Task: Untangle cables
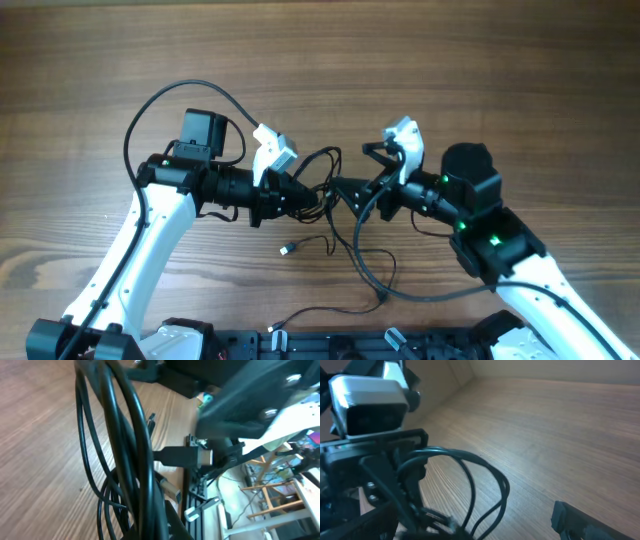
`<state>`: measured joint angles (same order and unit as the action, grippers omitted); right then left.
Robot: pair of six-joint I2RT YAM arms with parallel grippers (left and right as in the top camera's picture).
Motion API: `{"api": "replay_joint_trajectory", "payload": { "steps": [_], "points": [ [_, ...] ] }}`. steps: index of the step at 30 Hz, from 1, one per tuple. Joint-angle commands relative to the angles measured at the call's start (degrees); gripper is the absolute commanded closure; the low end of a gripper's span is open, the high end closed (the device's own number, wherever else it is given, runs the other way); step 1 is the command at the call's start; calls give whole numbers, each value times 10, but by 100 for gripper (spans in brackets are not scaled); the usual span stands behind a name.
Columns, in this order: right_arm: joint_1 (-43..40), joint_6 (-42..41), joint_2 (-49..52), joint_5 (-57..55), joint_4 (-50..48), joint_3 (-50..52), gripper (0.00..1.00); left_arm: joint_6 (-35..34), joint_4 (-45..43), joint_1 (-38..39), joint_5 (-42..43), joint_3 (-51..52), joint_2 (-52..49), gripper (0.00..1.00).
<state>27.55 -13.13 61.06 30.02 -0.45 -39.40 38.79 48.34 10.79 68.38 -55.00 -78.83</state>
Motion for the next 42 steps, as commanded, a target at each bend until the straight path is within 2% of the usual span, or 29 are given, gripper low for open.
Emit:
{"api": "replay_joint_trajectory", "payload": {
  "steps": [1,4,7,8,10,15,18,21,24,27,29,30,32,33,34,35,36,38,42],
  "points": [
    [0,11,74,15,-49,-5,0,13,2,4,58,-3,8,95],
    [0,-8,138,-37,-111,-5,0,13,21,23,60,-3,8,95],
    [-18,-141,181,-271,-120,-5,0,13,42,53,59,-3,8,96],
    [-29,-160,182,-289,-120,-5,0,13,48,55,59,-3,9,96],
    [-82,-186,182,-304,-127,-5,0,13,64,54,60,-3,13,96],
    [-247,-186,182,-306,-145,-5,0,15,106,55,54,-3,56,96],
    [-310,-162,182,-306,-145,-5,0,15,117,55,31,-3,82,96],
    [-342,-123,182,-307,-136,-5,0,13,120,54,-10,-3,92,96],
    [-348,-125,182,-289,-108,-5,0,9,105,54,-42,-3,92,96],
    [-348,-125,182,-127,-34,-5,0,-67,19,54,-53,-3,89,96],
    [-348,-123,182,19,38,-5,0,-144,-48,54,-53,-3,85,96],
    [-347,-124,182,87,102,-5,0,-219,-91,54,-53,-3,78,96],
    [-342,-137,182,112,176,-5,1,-301,-131,54,-53,-3,60,96],
    [-336,-154,182,108,220,-4,0,-366,-154,54,-58,-3,42,96],
    [-330,-177,182,99,257,-4,0,-440,-168,54,-86,-3,26,96],
    [-323,-210,182,99,299,-4,0,-559,-178,54,-155,-3,4,96],
    [-319,-245,182,100,322,-4,0,-644,-178,54,-202,-3,-10,96],
    [-313,-291,182,130,343,-4,0,-769,-193,44,-222,-3,-37,96],
    [-313,-275,182,231,364,-4,0,-925,-240,-5,-223,-3,-42,96]
  ]
}}
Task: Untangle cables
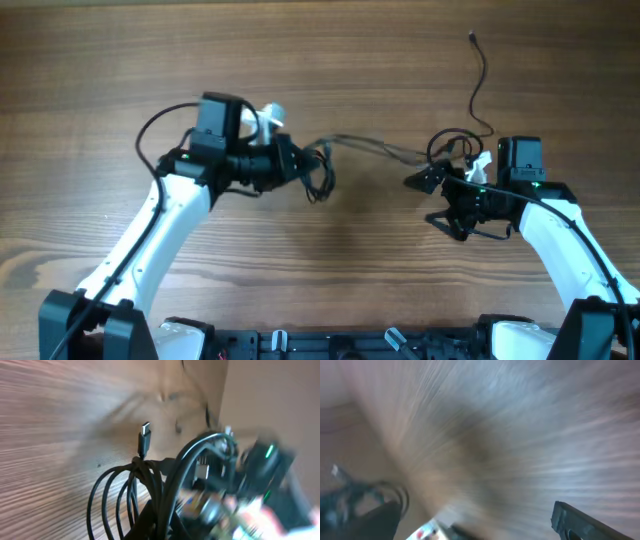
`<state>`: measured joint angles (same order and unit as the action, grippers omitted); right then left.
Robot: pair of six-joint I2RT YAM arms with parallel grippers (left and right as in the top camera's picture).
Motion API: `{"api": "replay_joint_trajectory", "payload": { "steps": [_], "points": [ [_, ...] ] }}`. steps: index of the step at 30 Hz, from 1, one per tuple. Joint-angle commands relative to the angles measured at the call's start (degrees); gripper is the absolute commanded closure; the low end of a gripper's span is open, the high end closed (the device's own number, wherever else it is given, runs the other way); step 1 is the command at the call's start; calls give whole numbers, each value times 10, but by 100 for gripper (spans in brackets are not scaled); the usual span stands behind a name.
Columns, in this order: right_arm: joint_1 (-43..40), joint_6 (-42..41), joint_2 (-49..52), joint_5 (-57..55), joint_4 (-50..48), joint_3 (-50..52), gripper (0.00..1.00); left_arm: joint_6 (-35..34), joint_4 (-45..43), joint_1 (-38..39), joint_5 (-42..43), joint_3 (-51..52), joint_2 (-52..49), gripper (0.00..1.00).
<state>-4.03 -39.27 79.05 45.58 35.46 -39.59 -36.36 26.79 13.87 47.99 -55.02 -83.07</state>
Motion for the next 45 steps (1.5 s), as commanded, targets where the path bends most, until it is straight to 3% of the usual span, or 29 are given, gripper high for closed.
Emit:
{"api": "replay_joint_trajectory", "payload": {
  "steps": [1,2,5,7,8,10,12,14,16,19,20,21,22,23,25,26,28,29,31,33,34,35,36,40,41,43,45],
  "points": [
    [3,-14,2,65,-4,-2,0,-227,-44,-59,-18,-3,0,96],
    [3,-27,2,16,-16,-2,0,-267,-64,-78,-14,-3,0,96],
    [3,-22,2,-37,-16,-2,0,-273,-142,-102,16,-3,0,96],
    [5,123,2,56,-46,-2,0,-270,-146,-102,17,-3,0,96],
    [10,218,2,116,-70,-2,0,-241,-141,-101,30,-3,0,96],
    [24,262,2,190,-107,-2,0,-137,-142,-101,101,-3,0,96],
    [45,241,2,253,-174,-2,0,6,-142,-101,225,-3,0,96],
    [82,161,2,269,-283,-2,0,154,-142,-92,373,-3,0,96],
    [128,148,3,266,-399,-2,0,239,-142,-68,418,-3,0,96],
    [168,117,2,251,-500,-2,2,270,-142,-41,418,-3,0,96],
    [178,100,2,228,-515,-2,7,270,-142,-35,418,-3,0,96],
    [186,91,2,220,-525,-2,20,272,-142,-28,417,-3,0,96],
    [189,91,2,220,-528,-2,40,272,-142,-27,413,-3,0,96],
    [189,91,2,219,-523,-2,69,272,-142,-28,409,-3,0,96],
    [188,87,2,219,-523,-2,95,271,-142,-29,395,-3,0,95],
    [188,74,2,219,-523,-2,96,271,-142,-29,384,-3,0,95],
    [188,51,2,219,-511,-2,96,269,-141,-29,333,-3,0,79],
    [188,47,2,217,-493,-2,96,269,-141,-29,304,-3,0,77],
    [188,46,2,171,-426,-2,96,269,-141,-29,251,-3,0,79],
    [188,46,2,80,-346,-2,96,235,-142,-29,213,-3,0,96],
    [188,45,2,41,-320,-2,62,207,-142,-29,194,-3,0,96],
    [188,26,2,-1,-300,-2,15,171,-142,-29,165,-3,0,96],
    [188,-26,2,-39,-283,-2,0,102,-142,-29,104,-3,0,96],
    [189,-147,3,-69,-290,-2,0,-66,-144,-29,-1,-3,0,96],
    [191,-135,3,-96,-301,-2,0,-51,-144,-29,1,-3,0,96],
    [191,-48,3,-148,-306,-2,0,84,-132,-29,66,-3,0,96],
    [191,-105,3,-129,-309,-2,0,227,-59,-28,116,-3,0,96]
  ]
}}
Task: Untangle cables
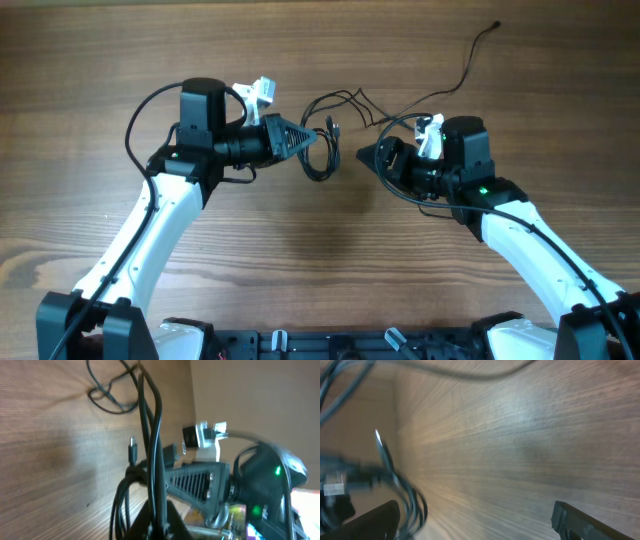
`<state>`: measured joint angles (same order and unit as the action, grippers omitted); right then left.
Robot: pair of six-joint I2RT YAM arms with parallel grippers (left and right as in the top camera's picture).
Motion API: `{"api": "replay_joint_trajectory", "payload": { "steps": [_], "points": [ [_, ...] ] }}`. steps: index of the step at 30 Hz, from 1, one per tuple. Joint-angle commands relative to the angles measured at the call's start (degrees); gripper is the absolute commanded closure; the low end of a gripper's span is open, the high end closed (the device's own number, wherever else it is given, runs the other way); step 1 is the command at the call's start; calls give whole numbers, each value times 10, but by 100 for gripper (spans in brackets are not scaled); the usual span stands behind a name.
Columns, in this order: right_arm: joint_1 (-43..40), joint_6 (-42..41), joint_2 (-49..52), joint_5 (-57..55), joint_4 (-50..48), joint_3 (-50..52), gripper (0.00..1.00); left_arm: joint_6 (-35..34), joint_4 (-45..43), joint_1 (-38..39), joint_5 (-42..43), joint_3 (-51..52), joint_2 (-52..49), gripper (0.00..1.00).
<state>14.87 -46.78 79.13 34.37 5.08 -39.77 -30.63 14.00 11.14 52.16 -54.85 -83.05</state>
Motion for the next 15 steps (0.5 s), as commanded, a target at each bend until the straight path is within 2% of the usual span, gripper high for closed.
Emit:
{"api": "replay_joint_trajectory", "payload": {
  "steps": [1,3,5,8,10,12,15],
  "points": [
    [3,-58,2,-8,-7,0,0,204,99,0,77,-5,0,96],
    [3,-41,2,16,-24,0,0,230,122,0,95,-5,0,96],
    [14,73,3,66,-66,0,0,227,108,-1,137,-5,0,96],
    [20,124,23,175,-107,0,0,141,47,-21,197,-5,0,96],
    [21,118,49,187,-131,0,0,55,26,-43,198,-5,0,96],
    [25,80,73,188,-165,0,0,12,23,-55,198,-5,0,96],
    [72,10,111,218,-284,0,0,-55,20,-63,135,-5,0,96]
  ]
}}
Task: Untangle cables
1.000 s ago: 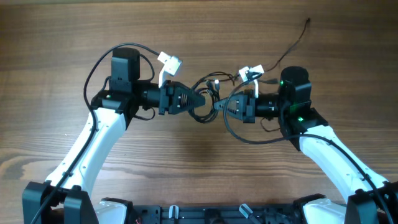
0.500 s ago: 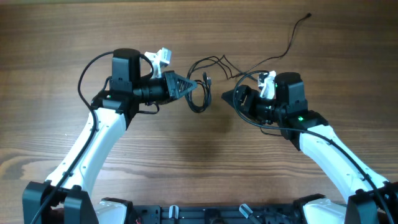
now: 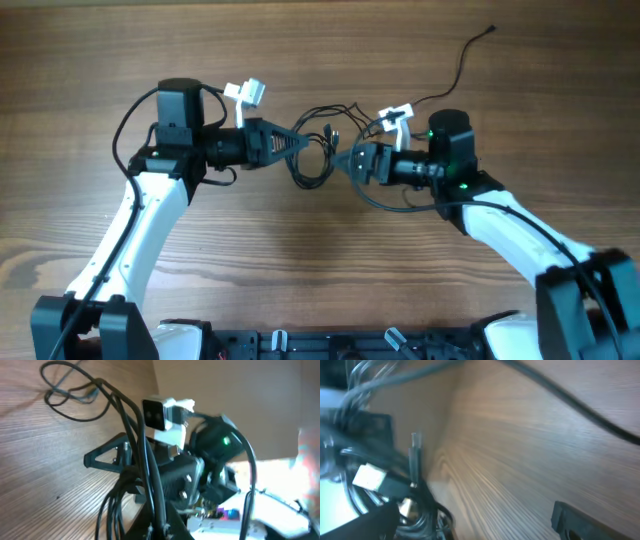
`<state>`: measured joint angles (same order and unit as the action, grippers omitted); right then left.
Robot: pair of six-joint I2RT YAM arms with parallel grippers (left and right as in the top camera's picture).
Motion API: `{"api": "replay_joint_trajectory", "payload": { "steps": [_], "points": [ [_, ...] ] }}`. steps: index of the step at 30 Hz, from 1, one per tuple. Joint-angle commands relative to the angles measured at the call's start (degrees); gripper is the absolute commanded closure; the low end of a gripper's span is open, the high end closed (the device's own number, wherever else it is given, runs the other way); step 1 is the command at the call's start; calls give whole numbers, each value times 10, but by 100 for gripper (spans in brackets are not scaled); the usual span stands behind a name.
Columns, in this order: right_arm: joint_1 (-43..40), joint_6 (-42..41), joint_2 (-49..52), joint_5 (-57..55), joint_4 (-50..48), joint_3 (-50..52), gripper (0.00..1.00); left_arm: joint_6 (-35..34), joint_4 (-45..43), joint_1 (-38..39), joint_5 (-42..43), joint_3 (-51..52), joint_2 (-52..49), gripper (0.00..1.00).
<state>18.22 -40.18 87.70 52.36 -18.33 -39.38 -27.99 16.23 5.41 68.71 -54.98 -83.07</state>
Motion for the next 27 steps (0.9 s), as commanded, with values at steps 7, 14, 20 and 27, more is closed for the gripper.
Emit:
{"api": "replay_joint_trajectory", "payload": {
  "steps": [7,14,20,27],
  "points": [
    [78,-103,30,-80,-62,-3,96,-100,-6,-5,-37,-3,0,96],
    [23,62,-48,-79,134,-3,96,-98,25,-5,-131,-3,0,56],
    [12,231,-200,-78,258,-3,95,-98,46,-5,-193,-3,0,0],
    [12,237,-223,-108,263,-3,96,-98,61,22,-193,-3,0,5]
  ]
}}
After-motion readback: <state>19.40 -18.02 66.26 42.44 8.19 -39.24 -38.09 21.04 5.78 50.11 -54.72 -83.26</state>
